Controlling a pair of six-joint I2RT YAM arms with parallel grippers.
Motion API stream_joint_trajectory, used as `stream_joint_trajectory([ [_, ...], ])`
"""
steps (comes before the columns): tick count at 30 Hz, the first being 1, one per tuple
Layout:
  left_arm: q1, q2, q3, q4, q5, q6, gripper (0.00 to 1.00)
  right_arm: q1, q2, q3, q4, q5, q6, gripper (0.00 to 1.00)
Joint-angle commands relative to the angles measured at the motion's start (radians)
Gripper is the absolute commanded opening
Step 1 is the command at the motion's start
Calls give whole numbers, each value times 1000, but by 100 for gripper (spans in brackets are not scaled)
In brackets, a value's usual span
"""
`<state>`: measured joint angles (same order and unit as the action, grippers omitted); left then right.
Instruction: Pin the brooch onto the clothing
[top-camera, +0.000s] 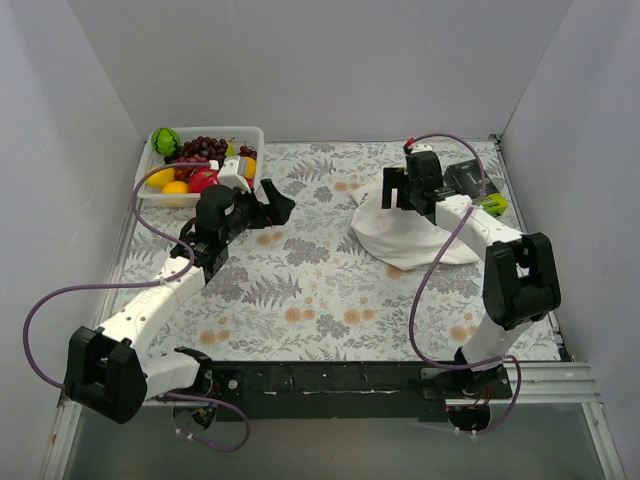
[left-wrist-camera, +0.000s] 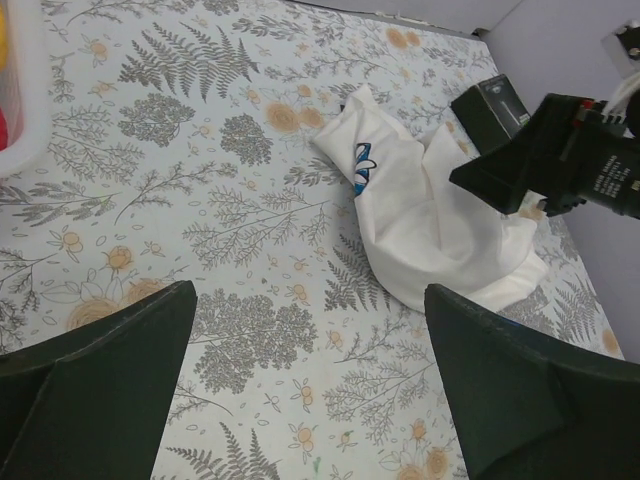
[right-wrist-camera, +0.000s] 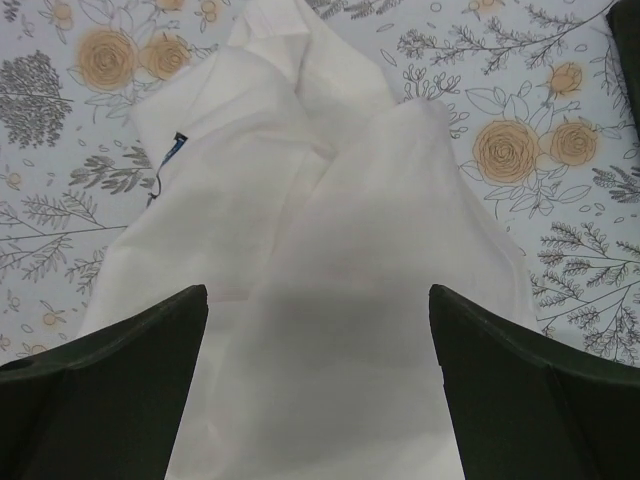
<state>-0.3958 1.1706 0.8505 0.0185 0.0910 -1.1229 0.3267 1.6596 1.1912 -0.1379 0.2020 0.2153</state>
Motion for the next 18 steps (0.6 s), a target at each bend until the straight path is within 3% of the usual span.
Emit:
stream_joint_trajectory([
  [1, -2, 3, 25, -6, 75, -8, 98, -14, 54, 99, -97, 20, 27, 98],
  [7, 0, 90, 77, -46, 49, -55, 98, -21, 130, 134, -97, 19, 30, 98],
  [12, 0, 149, 102, -61, 23, -74, 98, -23, 170, 120, -62, -22, 22, 87],
  [14, 0, 158, 114, -72, 24, -80, 98, -23, 181, 120, -55, -58, 12, 70],
  [15, 0, 165, 117, -74, 24, -81, 98, -23, 190, 123, -52, -71, 9, 44],
  [16, 0, 166, 119, -78, 26, -81, 98, -23, 192, 134, -54, -84, 4, 29],
  [17, 0, 167, 120, -83, 27, -81, 98, -23, 190, 142, -54, -116, 4, 17],
  [18, 0, 169, 130, -87, 26, -83, 98, -21, 178, 148, -42, -137, 6, 12],
])
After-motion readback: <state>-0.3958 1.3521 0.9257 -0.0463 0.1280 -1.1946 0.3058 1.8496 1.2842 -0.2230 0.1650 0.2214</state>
